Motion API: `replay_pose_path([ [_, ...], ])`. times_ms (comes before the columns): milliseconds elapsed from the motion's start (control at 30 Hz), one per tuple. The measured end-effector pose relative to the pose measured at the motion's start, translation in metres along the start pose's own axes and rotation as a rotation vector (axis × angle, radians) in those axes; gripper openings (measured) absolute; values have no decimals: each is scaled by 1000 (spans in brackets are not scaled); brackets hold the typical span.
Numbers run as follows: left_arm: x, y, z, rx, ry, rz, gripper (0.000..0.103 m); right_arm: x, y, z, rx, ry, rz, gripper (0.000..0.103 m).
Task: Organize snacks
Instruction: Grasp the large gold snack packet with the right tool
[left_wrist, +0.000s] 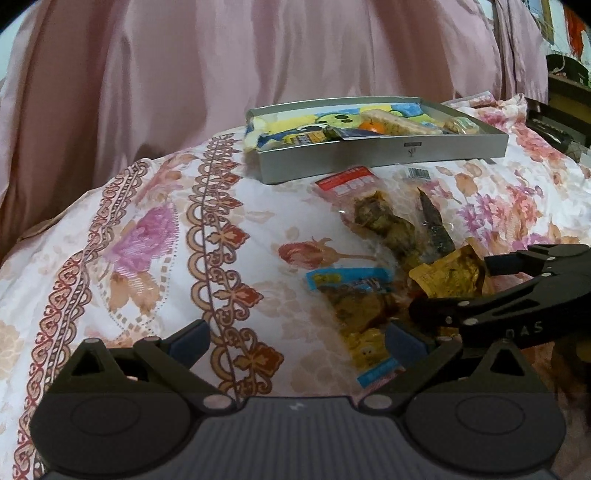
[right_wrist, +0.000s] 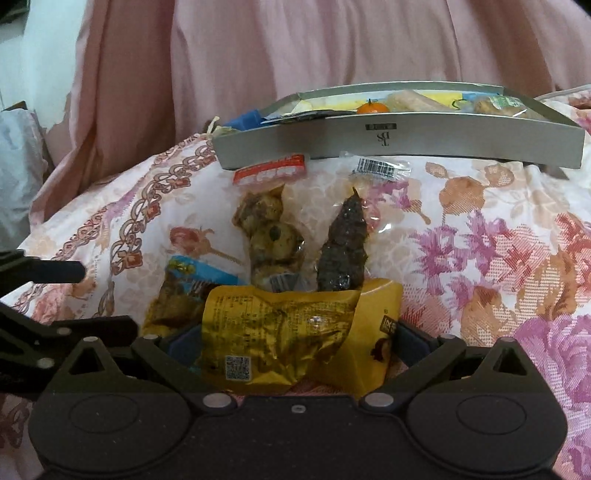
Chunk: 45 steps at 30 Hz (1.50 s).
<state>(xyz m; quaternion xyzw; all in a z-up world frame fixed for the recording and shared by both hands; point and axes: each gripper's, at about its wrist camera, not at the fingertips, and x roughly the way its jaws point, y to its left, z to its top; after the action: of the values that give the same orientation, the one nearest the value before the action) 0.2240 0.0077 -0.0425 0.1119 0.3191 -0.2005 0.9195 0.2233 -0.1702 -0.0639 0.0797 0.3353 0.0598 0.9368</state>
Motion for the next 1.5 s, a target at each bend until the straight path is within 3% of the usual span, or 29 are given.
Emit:
replay_pose_path([
  [267, 3, -11, 9, 67, -24, -41, 103, -14, -12, 1, 2, 21, 35, 101],
  [567, 18, -33, 15, 138, -10, -96, 103, -48, -34, 5, -117, 14, -64, 101],
  [733, 33, -42, 18, 93, 38, -101, 103, -49, -55, 8, -89, -6, -99, 101],
  [967, 54, -50, 18, -72, 107, 9, 103, -52, -68, 9, -52, -26, -93, 101],
  [1133, 53, -60, 12, -93, 97, 63, 102, -53, -69, 10, -37, -36, -83, 101],
  [1500, 39, -55, 8, -141, 82, 42, 80, -56, -67, 10, -38, -46, -66, 101],
])
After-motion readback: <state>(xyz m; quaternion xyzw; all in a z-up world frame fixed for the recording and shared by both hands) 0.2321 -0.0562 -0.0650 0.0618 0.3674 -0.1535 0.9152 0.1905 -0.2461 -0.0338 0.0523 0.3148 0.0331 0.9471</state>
